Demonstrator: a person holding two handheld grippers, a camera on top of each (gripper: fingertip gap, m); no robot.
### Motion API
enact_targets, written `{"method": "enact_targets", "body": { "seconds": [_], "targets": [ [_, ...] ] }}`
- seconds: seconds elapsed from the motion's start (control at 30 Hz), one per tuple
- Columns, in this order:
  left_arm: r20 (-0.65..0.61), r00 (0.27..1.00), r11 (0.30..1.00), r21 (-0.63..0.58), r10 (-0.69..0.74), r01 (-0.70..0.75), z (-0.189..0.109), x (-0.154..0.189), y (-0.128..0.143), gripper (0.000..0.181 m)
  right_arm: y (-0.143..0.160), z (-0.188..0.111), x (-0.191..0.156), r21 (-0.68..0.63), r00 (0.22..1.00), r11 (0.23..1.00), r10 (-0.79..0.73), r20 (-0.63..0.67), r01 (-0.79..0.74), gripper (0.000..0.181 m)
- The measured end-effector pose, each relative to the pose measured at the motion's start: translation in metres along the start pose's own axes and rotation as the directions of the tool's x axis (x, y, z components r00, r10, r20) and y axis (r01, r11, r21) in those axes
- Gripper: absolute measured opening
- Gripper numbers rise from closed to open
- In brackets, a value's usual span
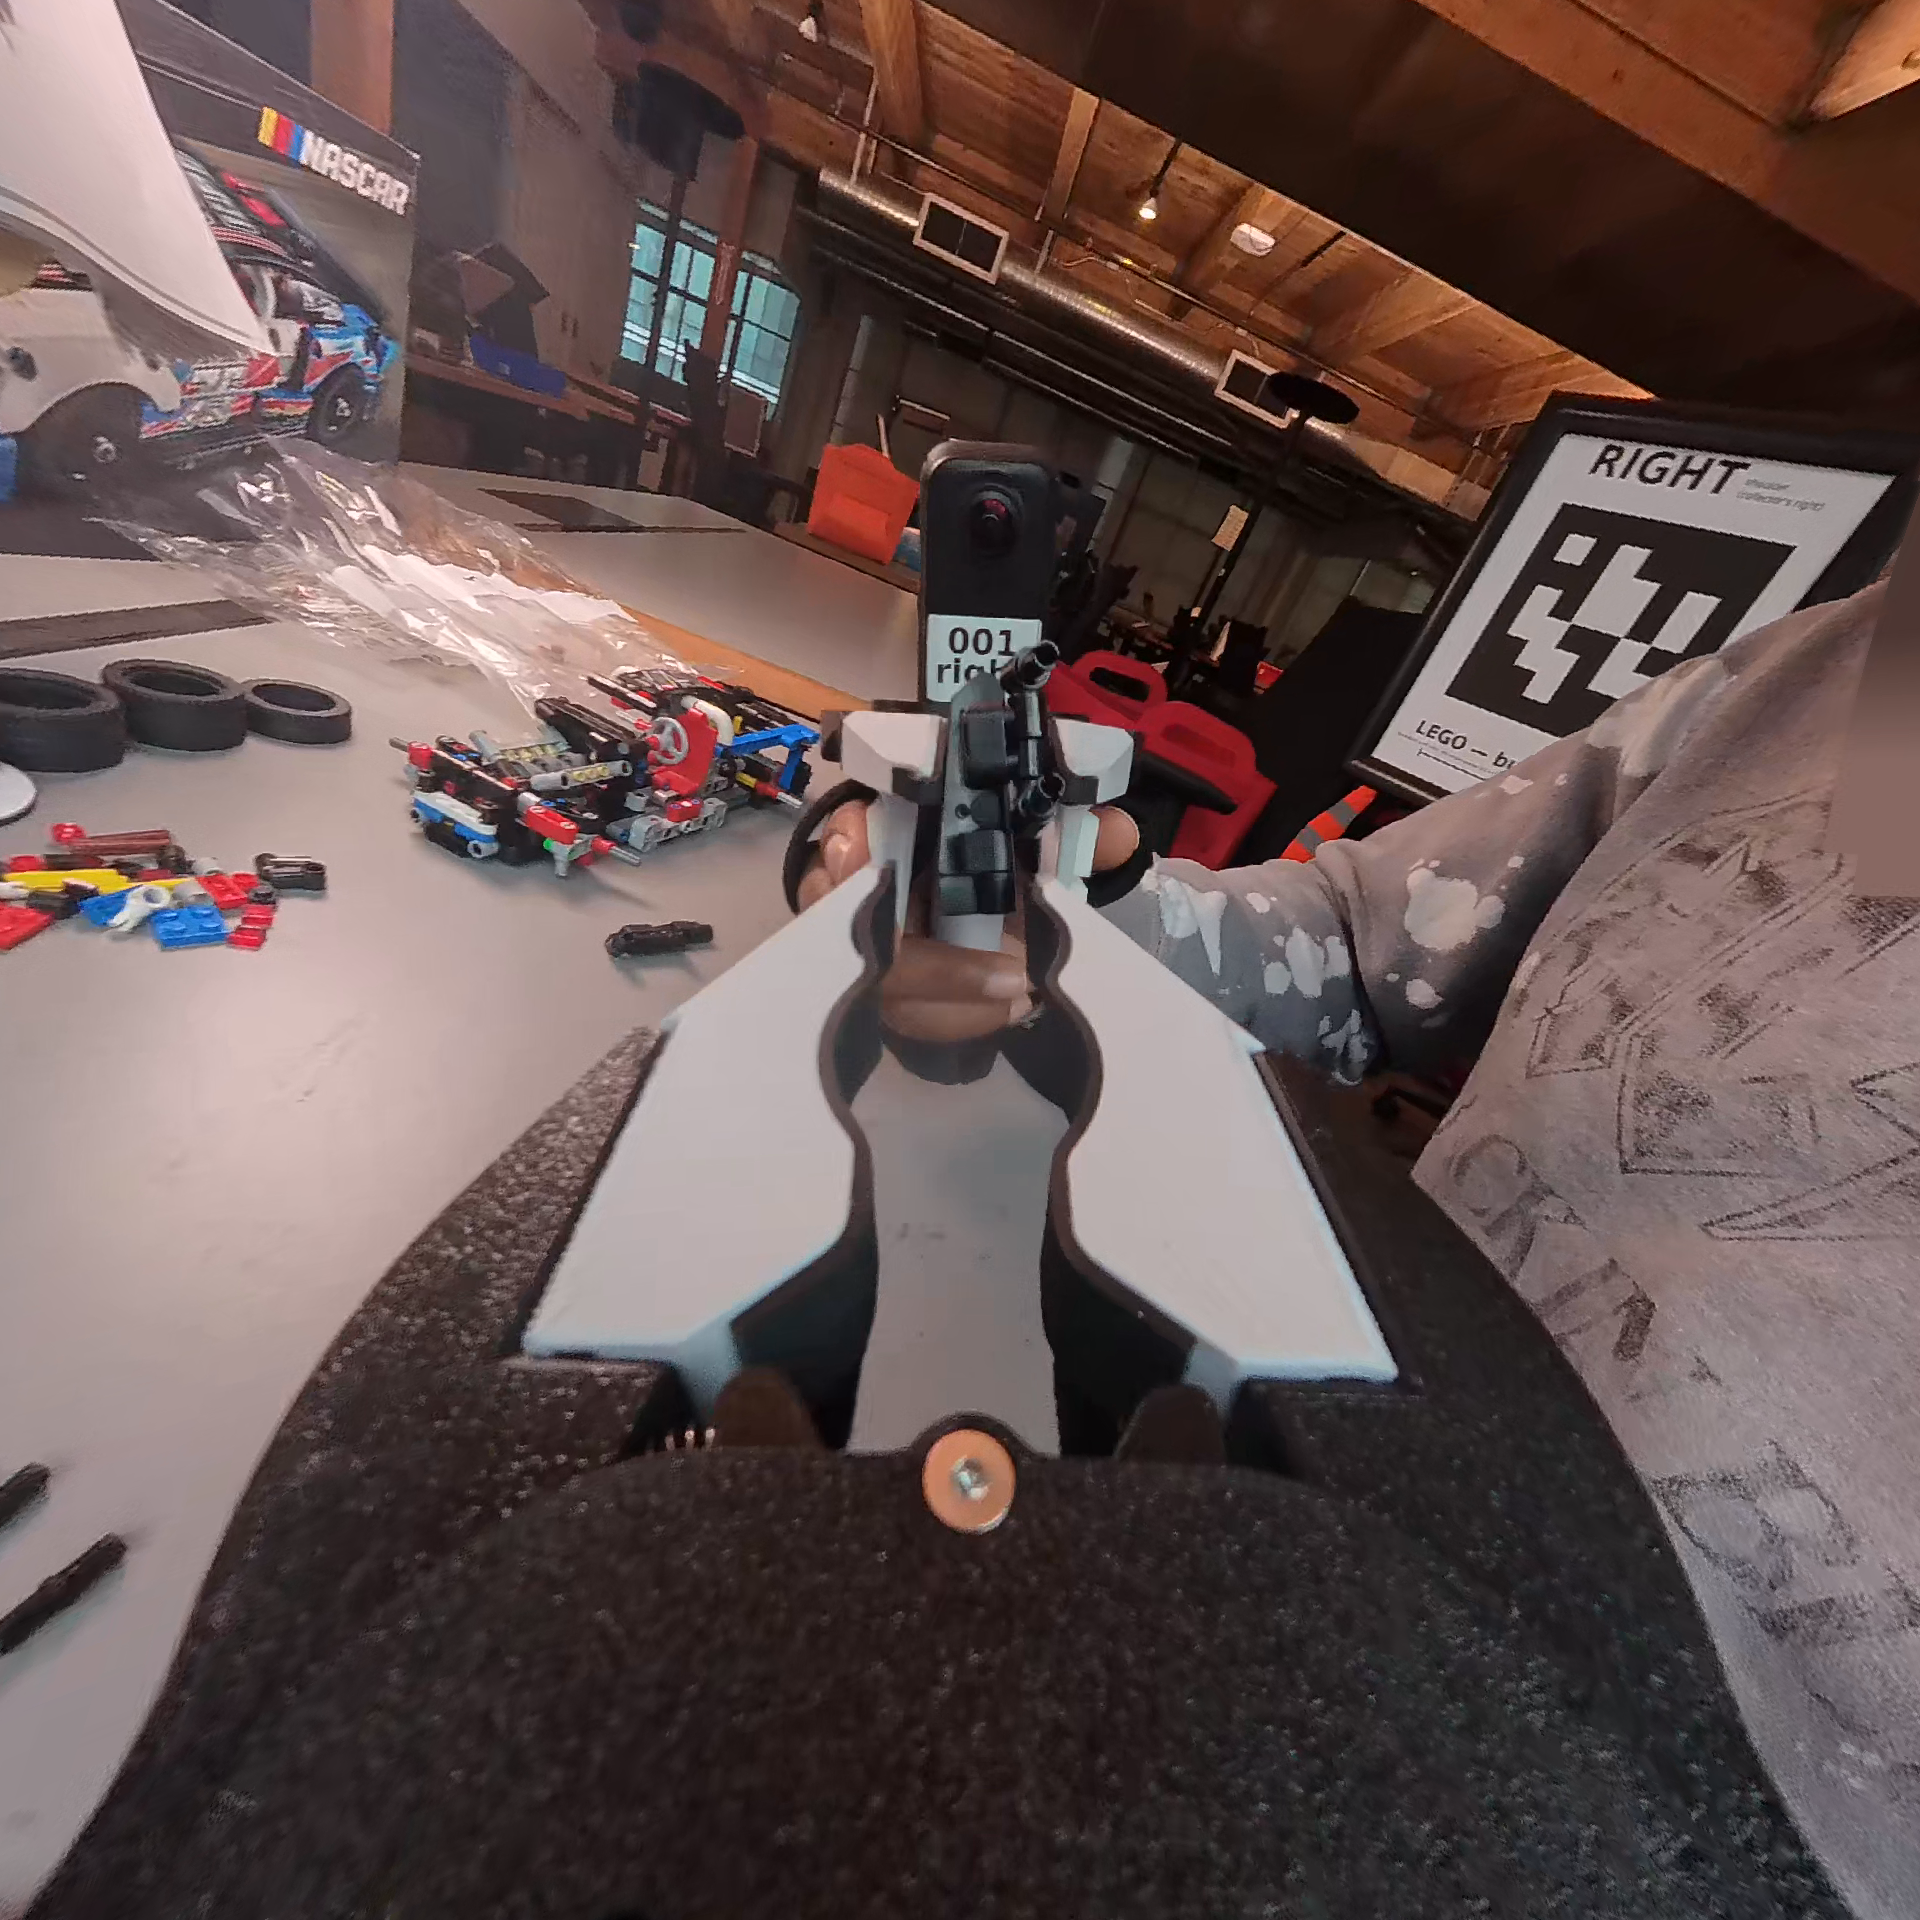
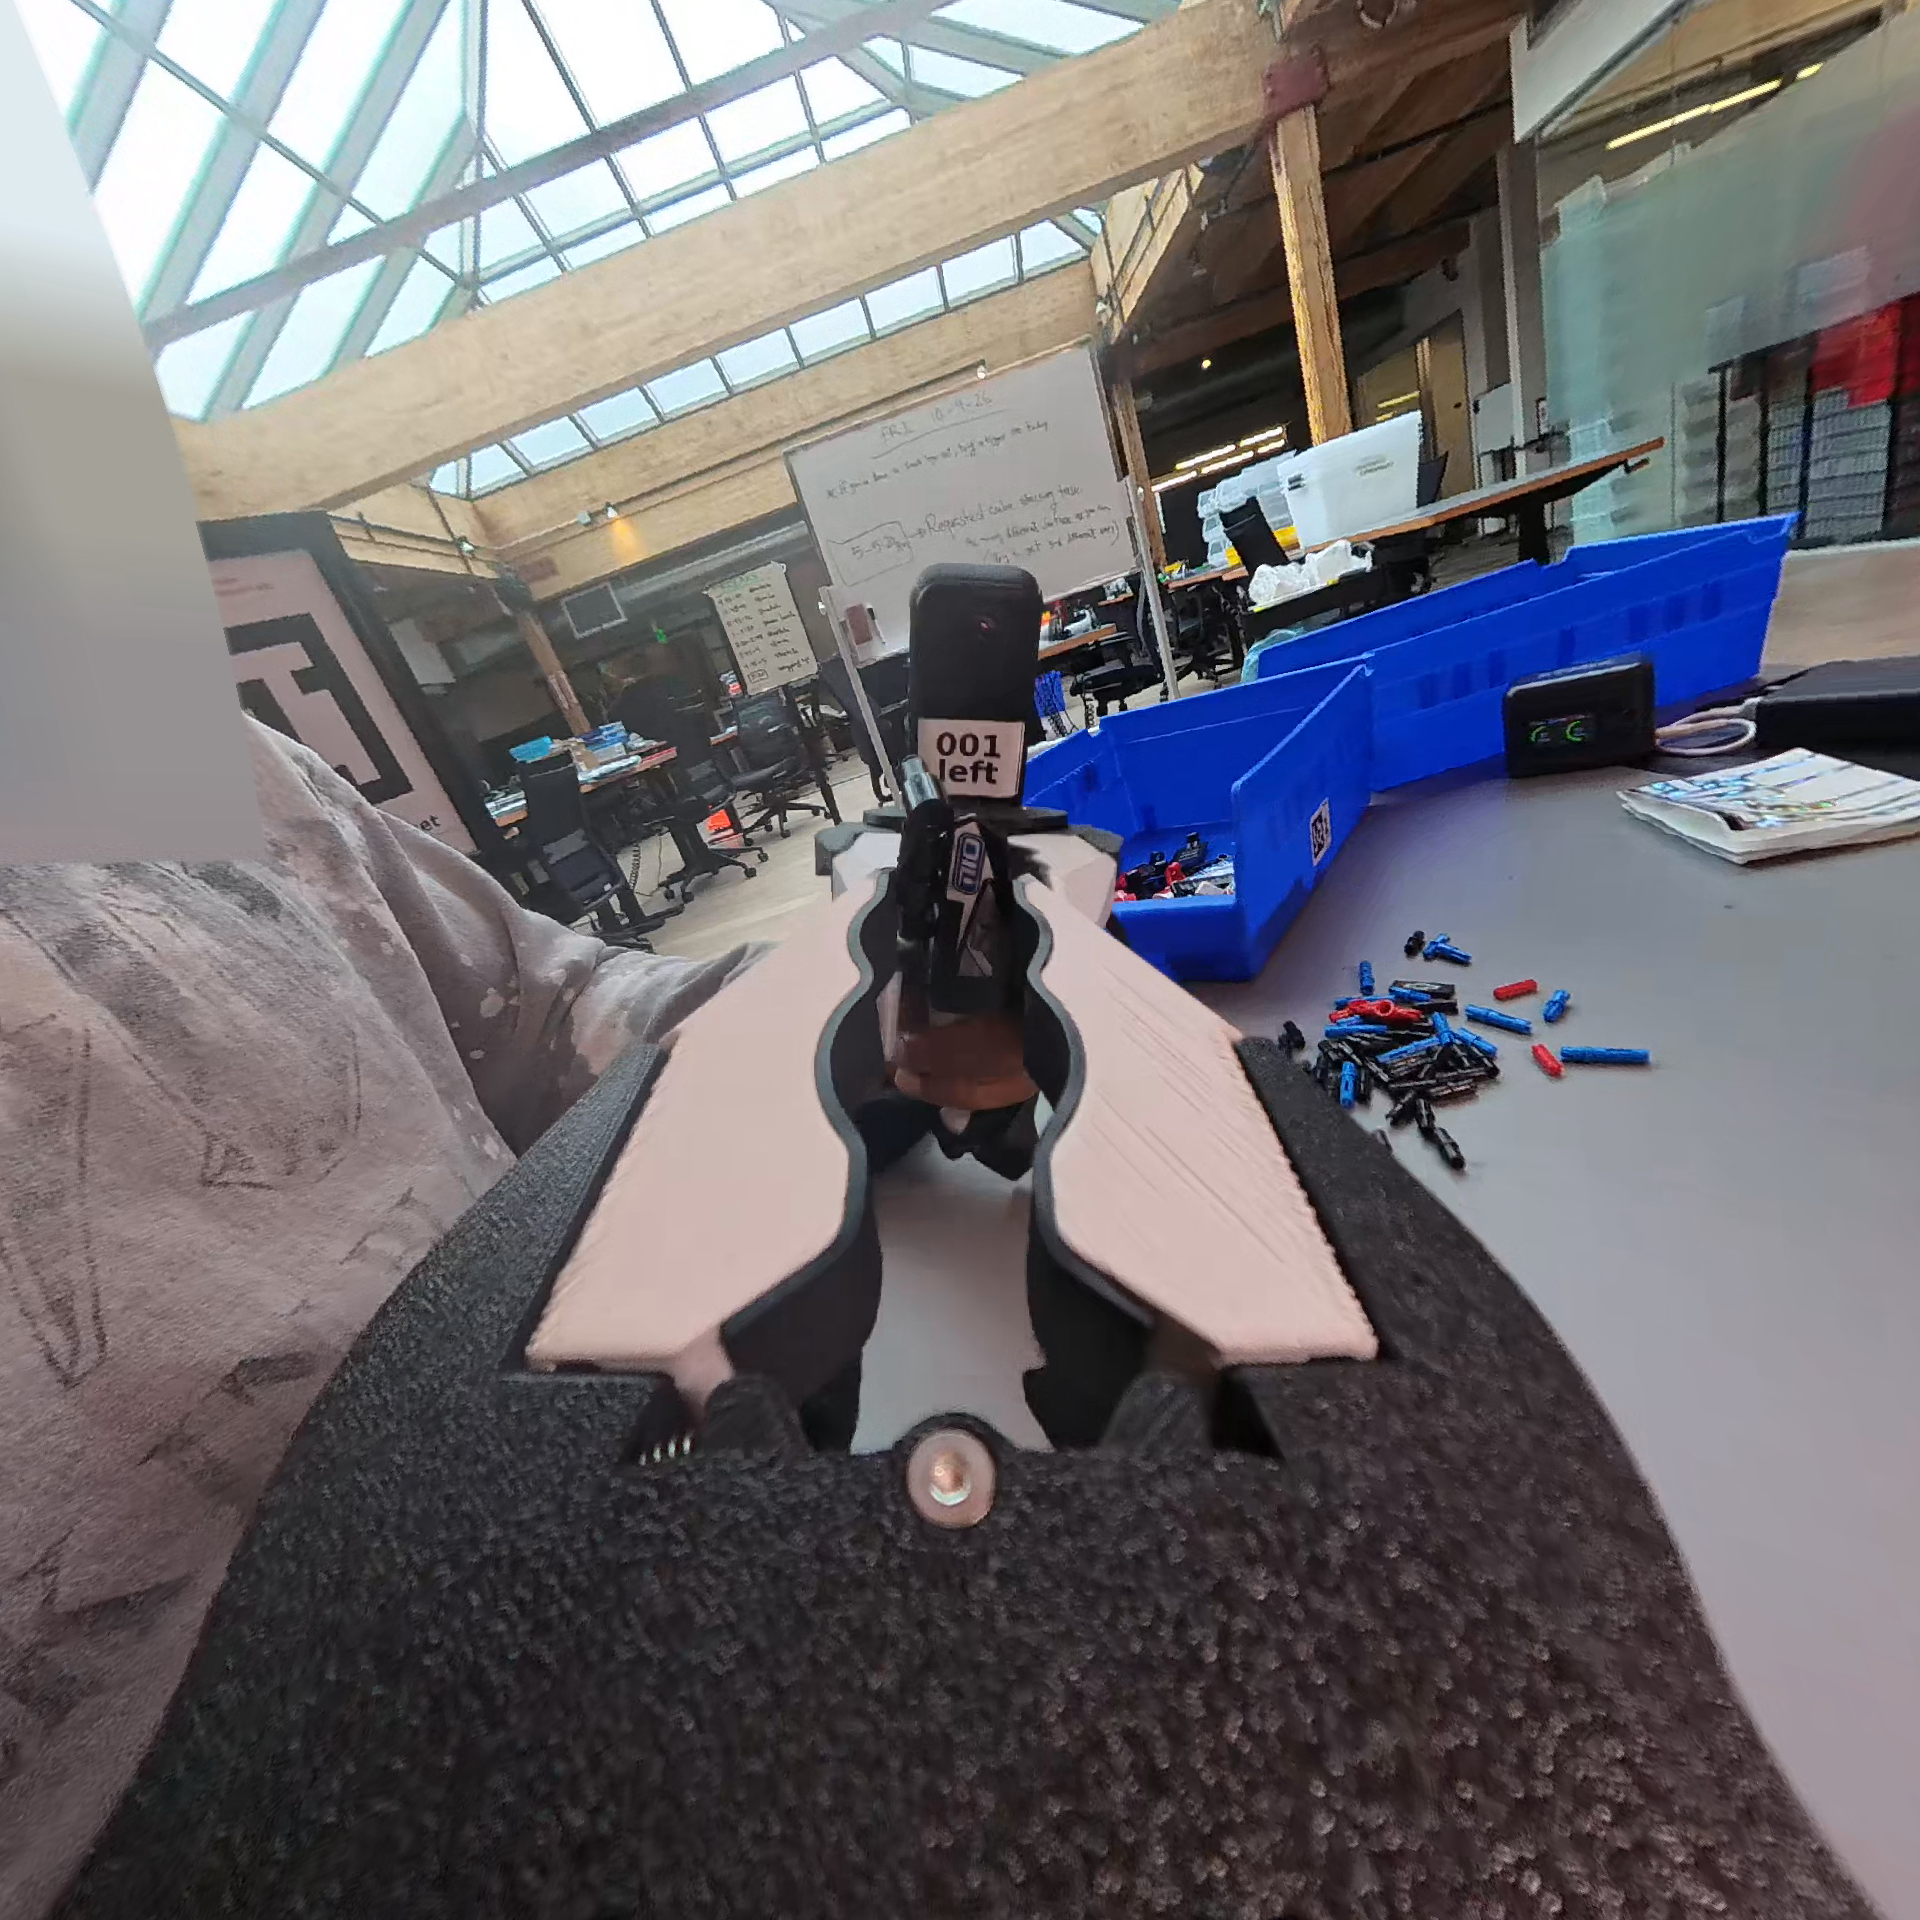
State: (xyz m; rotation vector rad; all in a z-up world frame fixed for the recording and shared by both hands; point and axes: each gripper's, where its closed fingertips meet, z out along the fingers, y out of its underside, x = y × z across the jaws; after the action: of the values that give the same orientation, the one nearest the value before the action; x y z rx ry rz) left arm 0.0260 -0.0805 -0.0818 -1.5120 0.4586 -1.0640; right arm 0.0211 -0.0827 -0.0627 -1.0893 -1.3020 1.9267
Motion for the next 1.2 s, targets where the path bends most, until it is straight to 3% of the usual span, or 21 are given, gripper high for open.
{"method": "enact_targets", "body": {
  "seconds": [0.07,0.37,0.5,0.73,0.77,0.83,0.9,0.97,1.03,1.1,1.2],
  "targets": [
    [0.009,1.000,1.000,0.019,-0.009,0.009,-0.008,-0.002,-0.007,0.030,0.007,-0.003,0.007,-0.054,0.999,0.999,0.006,-0.032,-0.008,0.021],
    [-0.011,0.999,0.996,-0.085,-0.034,0.033,-0.007,0.002,0.009,0.003,0.025,0.001,0.011,-0.132,0.999,0.991,-0.008,-0.045,0.002,0.020],
    [-0.010,1.000,0.995,-0.101,-0.023,0.022,-0.006,0.003,0.012,0.002,0.028,0.000,0.009,-0.154,1.000,0.988,-0.009,-0.027,0.005,0.020],
    [0.012,0.997,0.996,-0.046,-0.080,0.080,-0.007,-0.002,0.002,0.000,0.022,-0.004,0.013,-0.139,1.000,0.990,-0.017,-0.017,0.014,0.016],
    [0.030,0.995,0.996,-0.016,-0.091,0.092,-0.011,-0.006,-0.002,0.000,0.017,-0.009,0.016,-0.109,1.000,0.994,-0.010,-0.026,0.007,0.004],
    [0.019,0.990,0.983,0.124,-0.136,0.133,-0.037,-0.012,-0.027,0.000,0.004,-0.027,0.029,-0.058,0.996,0.998,-0.010,-0.084,0.005,0.004],
    [0.045,0.996,0.995,0.079,-0.072,0.069,-0.038,-0.010,-0.024,0.001,0.012,-0.027,0.027,-0.122,0.992,0.991,-0.072,-0.101,0.060,0.005],
    [0.031,0.994,0.993,0.056,-0.101,0.099,-0.026,-0.009,-0.017,0.001,0.017,-0.016,0.022,-0.110,0.997,0.993,-0.040,-0.067,0.033,0.004],
    [0.101,0.983,0.988,0.031,-0.156,0.154,-0.024,-0.026,-0.007,0.000,0.017,-0.012,0.020,-0.112,0.999,0.993,-0.027,-0.044,0.022,0.005],
    [0.316,0.944,0.989,-0.077,-0.092,0.123,-0.034,-0.060,0.012,0.001,0.018,-0.015,0.026,-0.120,0.998,0.993,-0.018,-0.067,0.010,0.005],
    [0.467,0.883,0.978,-0.157,-0.050,0.138,-0.045,-0.086,0.024,0.002,0.026,-0.016,0.033,-0.137,0.995,0.990,0.014,-0.100,-0.027,0.005]
  ]
}}
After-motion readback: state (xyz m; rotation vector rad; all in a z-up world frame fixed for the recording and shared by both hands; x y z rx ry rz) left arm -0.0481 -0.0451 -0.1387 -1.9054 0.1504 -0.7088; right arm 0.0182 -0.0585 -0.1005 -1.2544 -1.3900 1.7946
